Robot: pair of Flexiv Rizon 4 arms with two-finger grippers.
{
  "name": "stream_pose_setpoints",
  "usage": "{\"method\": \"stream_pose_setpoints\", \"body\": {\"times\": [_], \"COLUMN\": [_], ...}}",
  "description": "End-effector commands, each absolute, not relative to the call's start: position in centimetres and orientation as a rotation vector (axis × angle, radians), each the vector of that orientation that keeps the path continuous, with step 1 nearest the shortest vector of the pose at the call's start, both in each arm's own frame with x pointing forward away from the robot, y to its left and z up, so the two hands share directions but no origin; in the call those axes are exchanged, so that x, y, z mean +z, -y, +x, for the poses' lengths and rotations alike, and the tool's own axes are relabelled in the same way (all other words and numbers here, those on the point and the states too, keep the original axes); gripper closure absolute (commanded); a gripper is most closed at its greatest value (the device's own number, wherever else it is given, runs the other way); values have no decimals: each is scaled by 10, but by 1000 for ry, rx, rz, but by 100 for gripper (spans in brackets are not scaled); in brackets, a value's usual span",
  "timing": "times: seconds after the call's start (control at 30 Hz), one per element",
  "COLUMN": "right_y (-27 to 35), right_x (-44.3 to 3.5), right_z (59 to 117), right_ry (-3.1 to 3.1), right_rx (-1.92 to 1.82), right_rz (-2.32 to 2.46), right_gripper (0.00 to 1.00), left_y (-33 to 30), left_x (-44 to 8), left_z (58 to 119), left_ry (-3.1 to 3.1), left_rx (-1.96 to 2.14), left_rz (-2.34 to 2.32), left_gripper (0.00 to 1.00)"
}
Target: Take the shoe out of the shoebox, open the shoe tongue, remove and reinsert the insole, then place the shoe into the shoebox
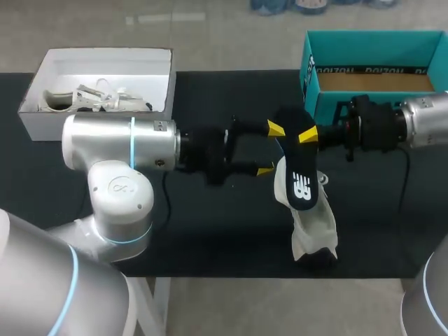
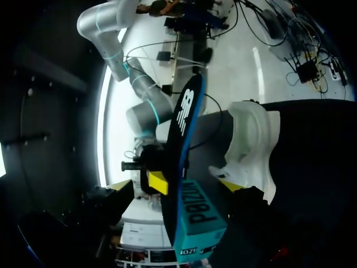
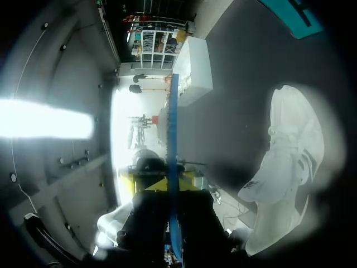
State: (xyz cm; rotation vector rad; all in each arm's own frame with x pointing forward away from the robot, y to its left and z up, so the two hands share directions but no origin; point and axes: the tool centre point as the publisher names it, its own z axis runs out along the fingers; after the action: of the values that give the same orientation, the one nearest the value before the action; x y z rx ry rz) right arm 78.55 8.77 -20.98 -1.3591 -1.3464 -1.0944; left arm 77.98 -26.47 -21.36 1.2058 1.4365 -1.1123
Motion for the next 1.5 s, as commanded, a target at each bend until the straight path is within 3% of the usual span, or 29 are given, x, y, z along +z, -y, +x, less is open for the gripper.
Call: {"method": "stream_pose_setpoints", "body": {"times": [0.03,0.17,0.6,0.77,1.03,1.5], "right_y": [-88,-88,-88,-88,-88,-88], "right_x": [-210,-210,-210,-210,-210,-210], "right_z": [785,785,785,785,785,785], "right_ry": [1346,1346,1346,1346,1346,1346], "right_rx": [-1095,-1095,-1095,-1095,-1095,-1095], "right_rz": [-1362,-1362,-1362,-1362,-1362,-1362], "right_gripper": [100,100,100,100,100,100], "left_y": [297,300,291,281,279,289], "left_x": [-219,-222,-226,-227,-225,-221], "left_z": [799,802,791,789,792,798], "left_ry": [-1419,-1408,-1399,-1412,-1398,-1359], "left_rx": [-1127,-1132,-1130,-1115,-1106,-1113], "left_rz": [1231,1240,1217,1195,1183,1186], "left_gripper": [2,17,13,19,38,52]}}
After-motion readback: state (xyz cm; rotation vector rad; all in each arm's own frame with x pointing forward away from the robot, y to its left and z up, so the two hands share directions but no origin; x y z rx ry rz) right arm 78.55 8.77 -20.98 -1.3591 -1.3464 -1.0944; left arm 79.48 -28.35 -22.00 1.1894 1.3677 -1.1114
